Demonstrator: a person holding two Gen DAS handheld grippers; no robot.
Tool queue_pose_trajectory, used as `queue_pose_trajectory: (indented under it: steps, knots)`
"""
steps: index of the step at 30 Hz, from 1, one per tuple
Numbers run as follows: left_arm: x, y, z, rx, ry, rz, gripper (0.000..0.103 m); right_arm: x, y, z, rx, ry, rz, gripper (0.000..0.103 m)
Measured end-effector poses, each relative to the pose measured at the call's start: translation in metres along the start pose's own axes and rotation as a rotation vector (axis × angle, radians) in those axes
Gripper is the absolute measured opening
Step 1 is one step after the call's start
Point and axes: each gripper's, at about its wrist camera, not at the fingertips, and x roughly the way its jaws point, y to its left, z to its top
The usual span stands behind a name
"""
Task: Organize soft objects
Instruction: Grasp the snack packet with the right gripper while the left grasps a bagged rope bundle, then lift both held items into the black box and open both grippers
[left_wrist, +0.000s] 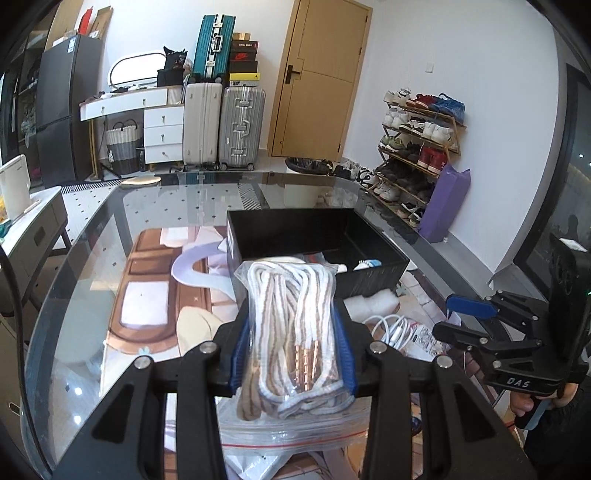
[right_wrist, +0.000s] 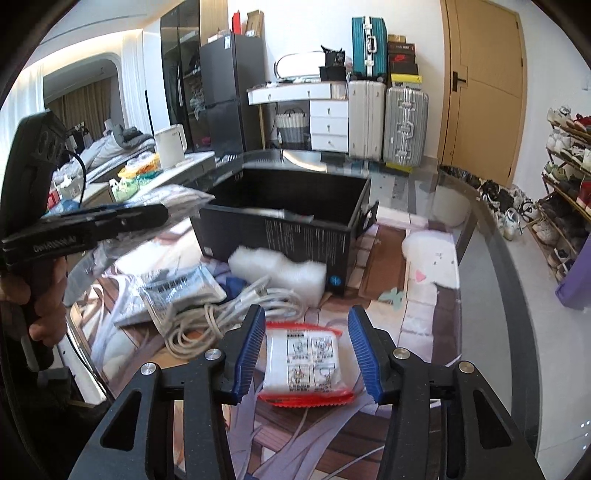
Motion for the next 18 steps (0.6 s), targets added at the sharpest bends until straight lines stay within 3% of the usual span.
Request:
queue_pose_trajectory:
  steps: [4, 11, 18]
  knots:
    - [0.003, -0.002, 0.006, -0.001, -0.009, -0.007, 0.039, -0.005, 0.000, 0.010, -0.017, -0.016, -0.007, 0.048]
    - [0.008, -0.004, 0.007, -0.001, -0.005, -0.021, 0.039, 0.025, -0.004, -0.013, -0.032, 0.140, -0.002, 0.050]
    - [0.010, -0.001, 0.008, -0.011, -0.006, -0.019, 0.039, 0.039, -0.004, -0.023, -0.047, 0.173, 0.011, 0.050]
